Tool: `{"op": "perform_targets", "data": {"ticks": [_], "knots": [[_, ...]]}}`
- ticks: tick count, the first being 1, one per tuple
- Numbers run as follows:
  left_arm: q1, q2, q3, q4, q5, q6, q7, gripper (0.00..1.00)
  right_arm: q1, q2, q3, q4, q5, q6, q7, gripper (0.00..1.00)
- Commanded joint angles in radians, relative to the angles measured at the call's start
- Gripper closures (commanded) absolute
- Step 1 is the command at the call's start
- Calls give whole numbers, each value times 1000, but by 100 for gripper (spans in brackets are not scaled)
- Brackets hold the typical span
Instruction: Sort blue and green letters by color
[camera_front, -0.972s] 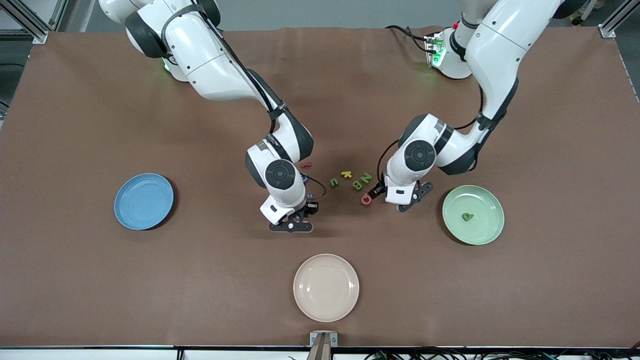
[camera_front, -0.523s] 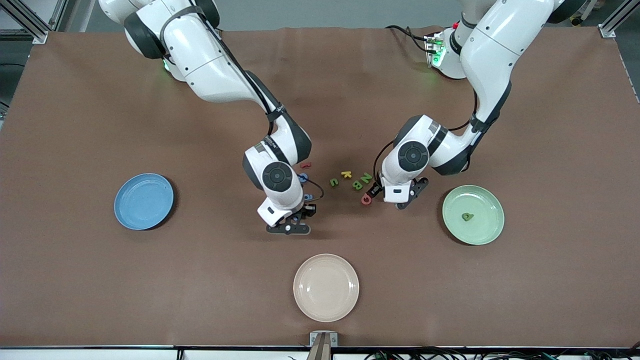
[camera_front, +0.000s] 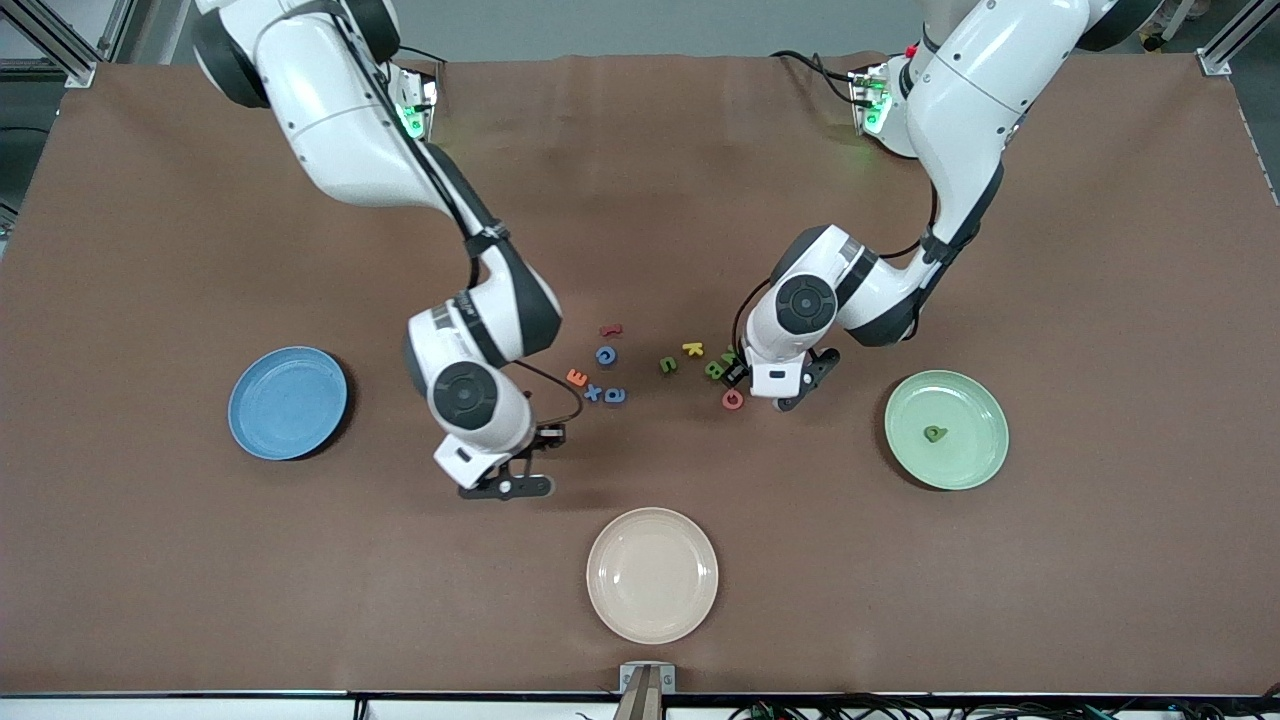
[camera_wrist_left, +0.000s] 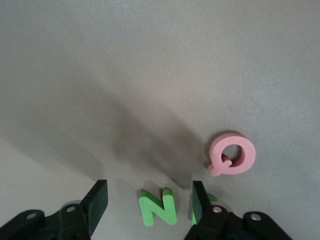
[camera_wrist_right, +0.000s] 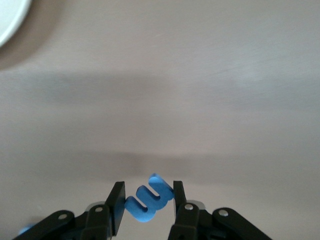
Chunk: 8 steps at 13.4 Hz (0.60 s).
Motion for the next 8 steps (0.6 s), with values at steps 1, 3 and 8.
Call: {"op": "perform_targets", "data": {"ticks": [1, 3, 8], "knots": [[-10, 8, 6, -2, 24, 12, -23, 25, -81, -126, 17, -147, 8, -7, -172, 66], [-12, 26, 8, -3, 24, 41, -23, 27, -138, -216, 15, -257, 5, -1, -262, 66], [-10, 30, 6, -3, 26, 46, -23, 41, -277, -411, 14, -619, -5, 212, -496, 66]]}}
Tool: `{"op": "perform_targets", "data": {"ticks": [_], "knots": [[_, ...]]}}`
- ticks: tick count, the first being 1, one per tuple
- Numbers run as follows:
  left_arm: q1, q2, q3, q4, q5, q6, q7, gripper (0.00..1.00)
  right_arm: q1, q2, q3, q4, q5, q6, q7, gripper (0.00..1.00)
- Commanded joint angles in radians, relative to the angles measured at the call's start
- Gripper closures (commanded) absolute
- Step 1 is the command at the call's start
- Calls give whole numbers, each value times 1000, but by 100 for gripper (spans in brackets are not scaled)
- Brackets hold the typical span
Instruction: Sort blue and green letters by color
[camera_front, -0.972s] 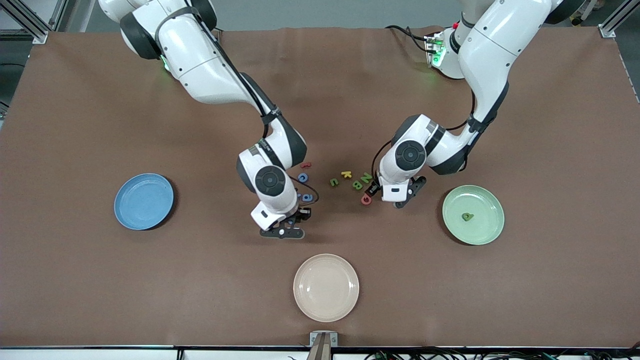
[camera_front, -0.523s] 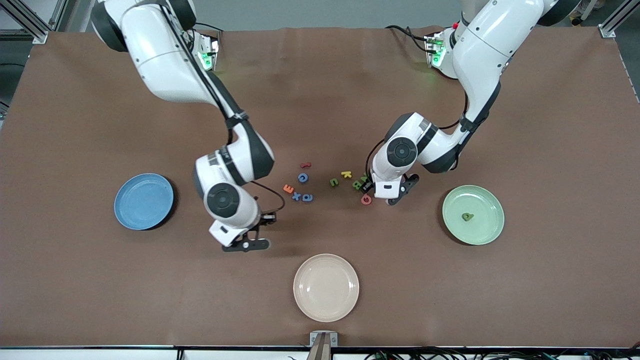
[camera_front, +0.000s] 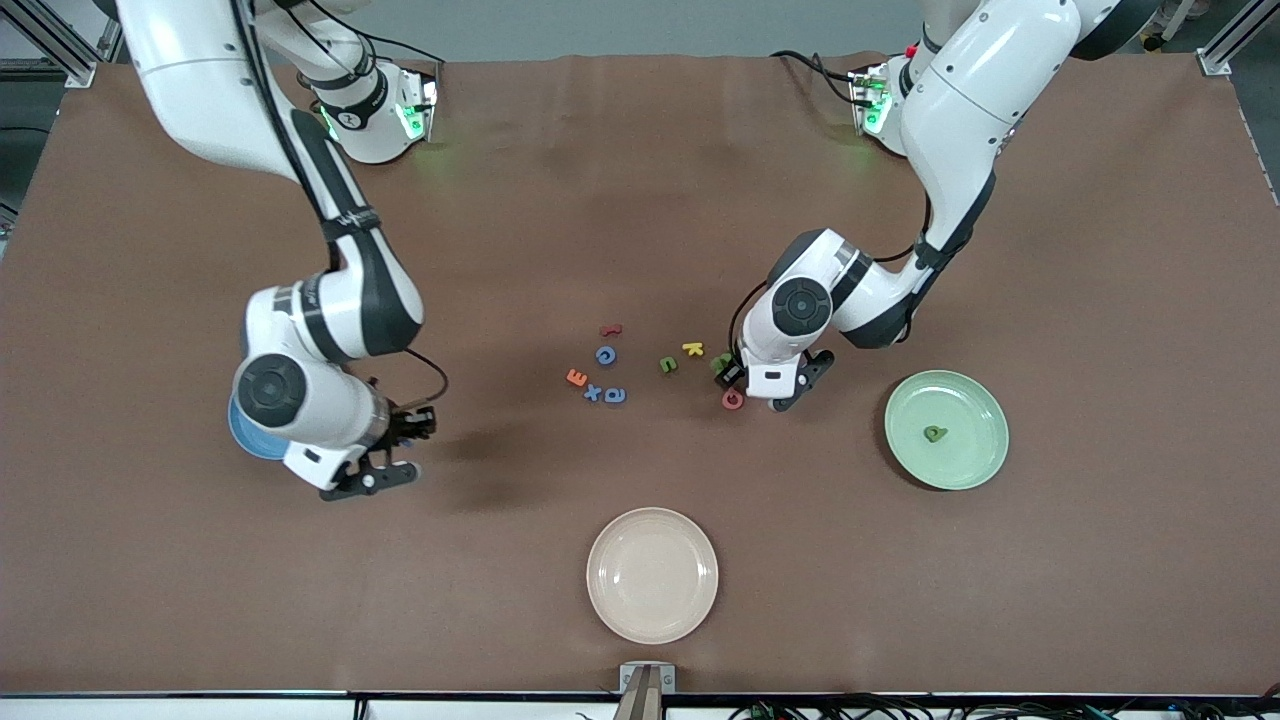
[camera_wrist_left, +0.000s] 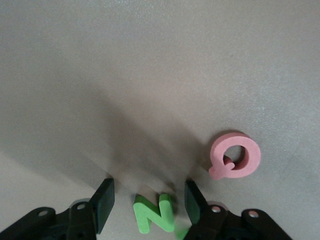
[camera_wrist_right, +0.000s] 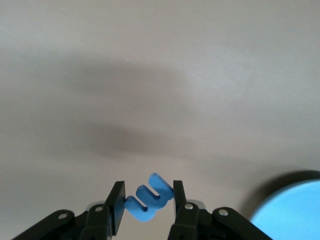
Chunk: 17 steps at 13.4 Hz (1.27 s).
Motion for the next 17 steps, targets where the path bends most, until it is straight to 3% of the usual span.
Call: {"op": "perform_targets", "data": {"ticks": [1, 3, 5, 7, 8, 9, 13, 17], "knots": [[-13, 3, 5, -2, 24, 9, -25, 43, -94, -121, 18, -219, -4, 107, -133, 66], [-22, 0, 4, -2, 24, 3, -34, 43, -183, -131, 18, -256, -4, 132, -257, 66], [-32, 2, 4, -1, 22, 3, -39, 50, -266, -126, 18, -267, -4, 149, -372, 65], [-36, 0, 4, -1, 24, 3, -39, 71, -330, -121, 18, -284, -4, 184, -463, 65], [-34, -9, 5, -1, 24, -1, -31, 89, -359, -120, 16, -306, -4, 213, -500, 65], [-31, -21, 7, -1, 24, -6, -26, 95, -373, -120, 16, -320, -4, 231, -520, 65], [12, -78, 8, 10, 120, -76, -17, 98, -392, -118, 16, -411, -4, 320, -529, 64], [140, -136, 7, 16, 174, -135, 177, 98, -396, -118, 16, -449, -4, 347, -529, 62]]}}
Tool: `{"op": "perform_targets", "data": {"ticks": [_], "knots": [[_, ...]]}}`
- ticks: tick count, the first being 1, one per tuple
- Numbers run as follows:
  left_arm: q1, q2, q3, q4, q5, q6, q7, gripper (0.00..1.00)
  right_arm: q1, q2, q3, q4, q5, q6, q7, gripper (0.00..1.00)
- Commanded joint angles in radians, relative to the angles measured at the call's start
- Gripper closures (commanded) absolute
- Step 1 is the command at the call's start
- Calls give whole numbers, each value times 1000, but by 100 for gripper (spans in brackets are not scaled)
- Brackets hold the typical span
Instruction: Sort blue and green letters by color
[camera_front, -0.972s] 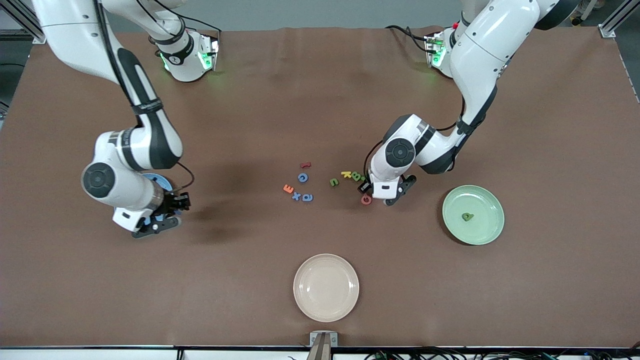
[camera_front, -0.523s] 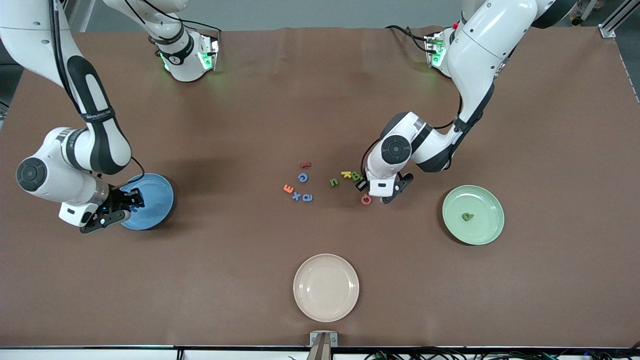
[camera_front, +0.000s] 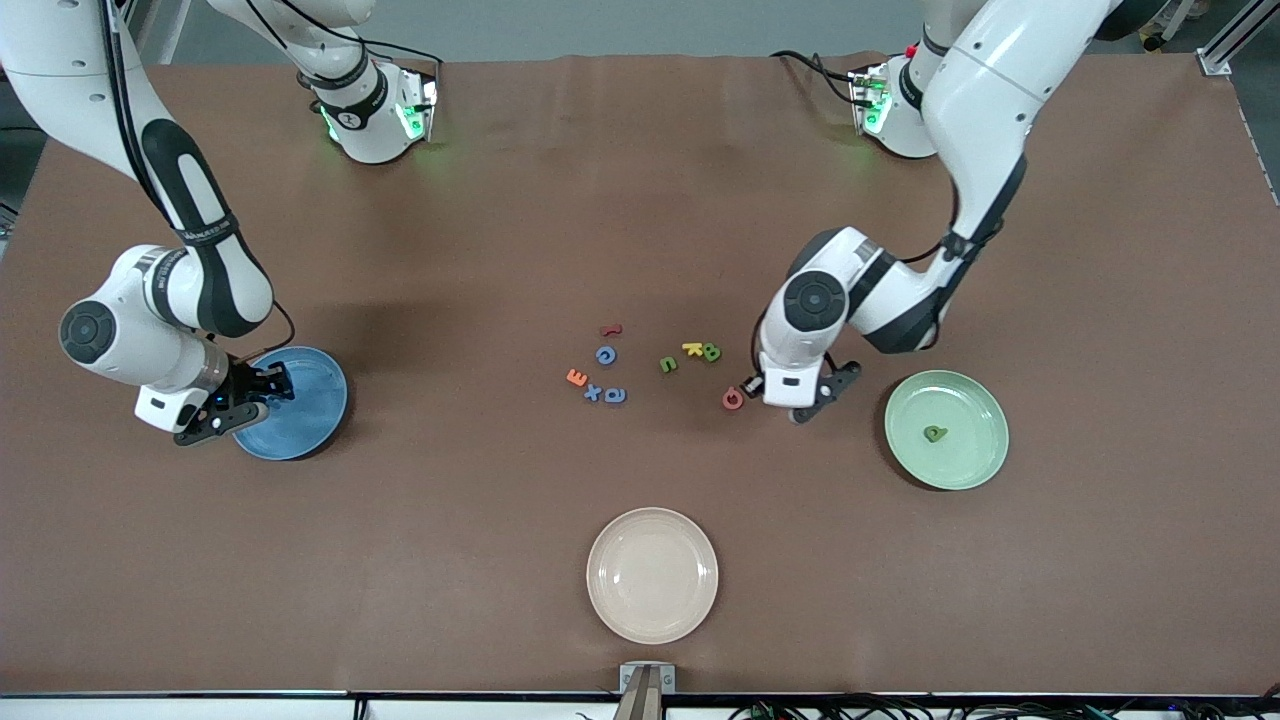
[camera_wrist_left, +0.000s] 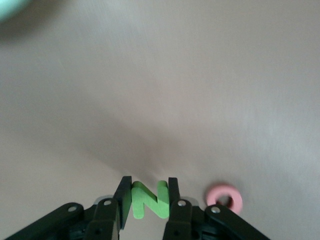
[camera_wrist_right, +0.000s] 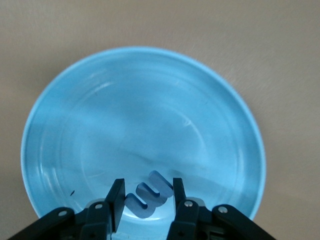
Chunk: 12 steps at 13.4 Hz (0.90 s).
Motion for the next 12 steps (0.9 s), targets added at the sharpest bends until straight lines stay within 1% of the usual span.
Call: {"op": "perform_targets", "data": {"ticks": [1, 3, 4, 5, 6, 7, 9, 10, 11, 12], "knots": [[97, -53, -3, -13, 18, -28, 159, 98, -22, -30, 16, -40, -3, 24, -20, 62], [162, -57, -2, -9, 18, -28, 288, 98, -24, -31, 16, -40, -3, 24, -20, 58], [188, -54, 1, -9, 19, -26, 345, 97, -24, -31, 16, -40, -3, 24, -20, 46], [234, -52, 0, -8, 25, -26, 415, 97, -24, -31, 18, -40, -3, 23, -19, 21], [269, -47, 0, -5, 35, -26, 466, 96, -24, -34, 18, -40, -3, 21, -17, 7], [289, -43, 0, -5, 45, -26, 497, 95, -19, -37, 18, -37, -3, 20, -14, 3], [321, -41, 0, -5, 76, -26, 508, 91, 2, -40, 19, -25, -3, 18, -3, 2], [326, -34, 1, -5, 93, -26, 508, 73, 25, -40, 19, -17, 1, 15, 18, 2], [332, -31, 1, -5, 111, -26, 507, 31, 60, -40, 21, -8, 5, 7, 80, 2], [332, -34, 0, -5, 116, -26, 500, 1, 99, -40, 22, 1, 5, 6, 168, 2]]}}
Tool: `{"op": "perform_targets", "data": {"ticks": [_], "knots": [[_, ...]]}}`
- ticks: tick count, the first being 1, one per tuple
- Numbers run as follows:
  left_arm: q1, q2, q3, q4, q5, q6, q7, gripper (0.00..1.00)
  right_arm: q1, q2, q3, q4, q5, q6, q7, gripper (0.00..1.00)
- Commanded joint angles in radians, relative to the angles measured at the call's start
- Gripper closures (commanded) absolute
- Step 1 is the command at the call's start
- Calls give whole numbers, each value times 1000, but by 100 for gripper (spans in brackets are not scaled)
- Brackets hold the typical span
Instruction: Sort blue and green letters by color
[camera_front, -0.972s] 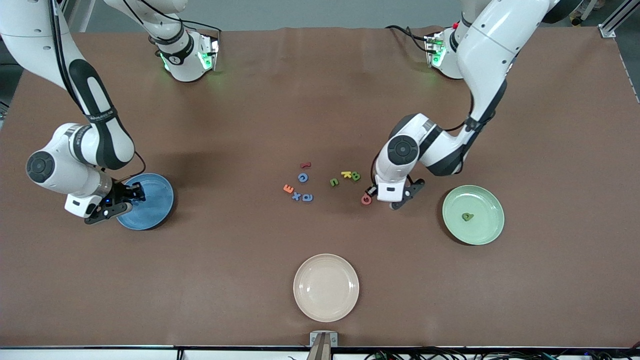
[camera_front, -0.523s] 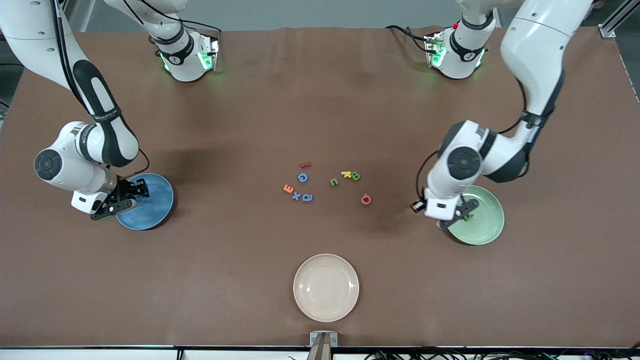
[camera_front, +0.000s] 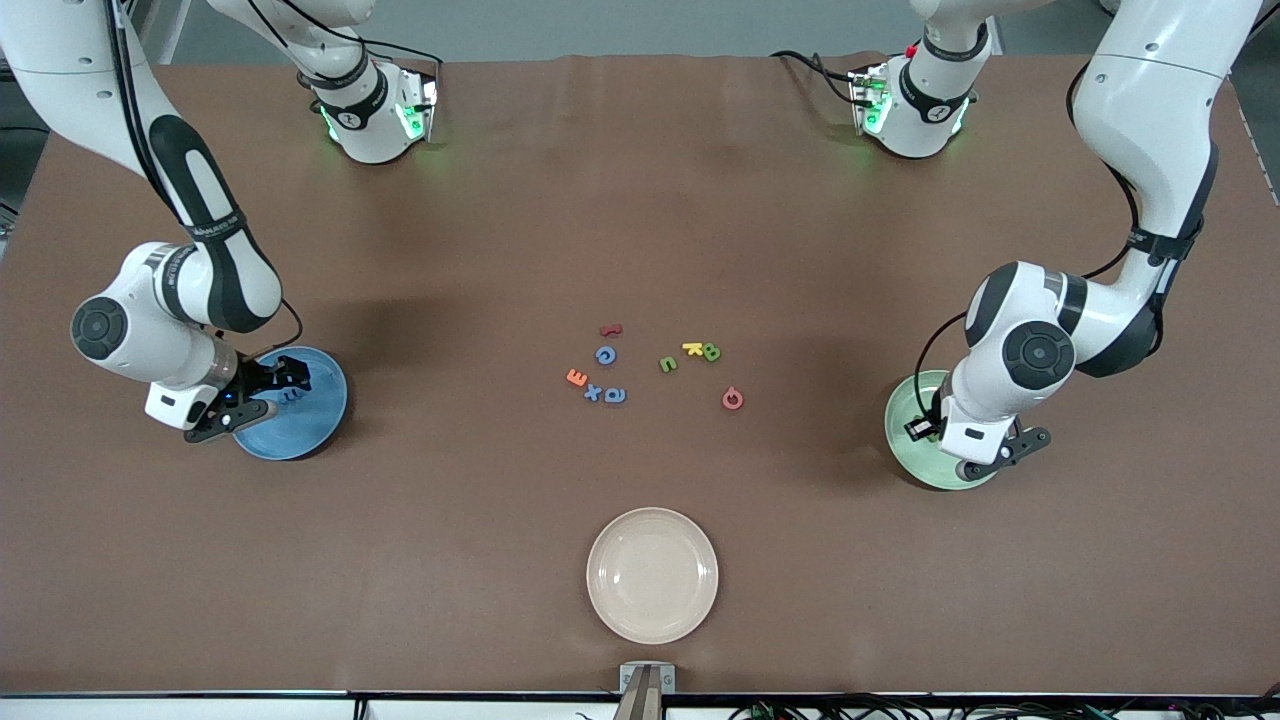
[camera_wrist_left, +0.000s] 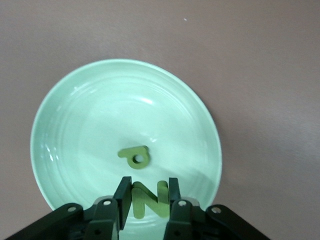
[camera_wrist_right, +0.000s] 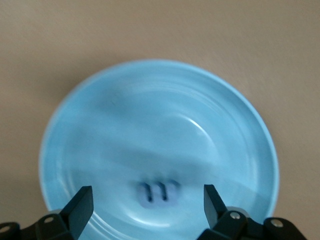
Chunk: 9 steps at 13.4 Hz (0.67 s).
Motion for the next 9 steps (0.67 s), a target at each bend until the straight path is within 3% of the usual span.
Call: {"op": "perform_targets", "data": {"ticks": [1, 4, 9], "knots": [[-4, -6, -9, 0, 32, -10, -19, 0, 108, -21, 4, 7, 3, 0, 188, 2], [-13, -27, -64, 0, 12, -86, -99, 0, 226, -14, 5, 59, 8, -92, 418, 2], [-22, -8, -250, -6, 12, -117, -600, 0, 418, 57, 7, 197, 82, -146, 741, 3]]}}
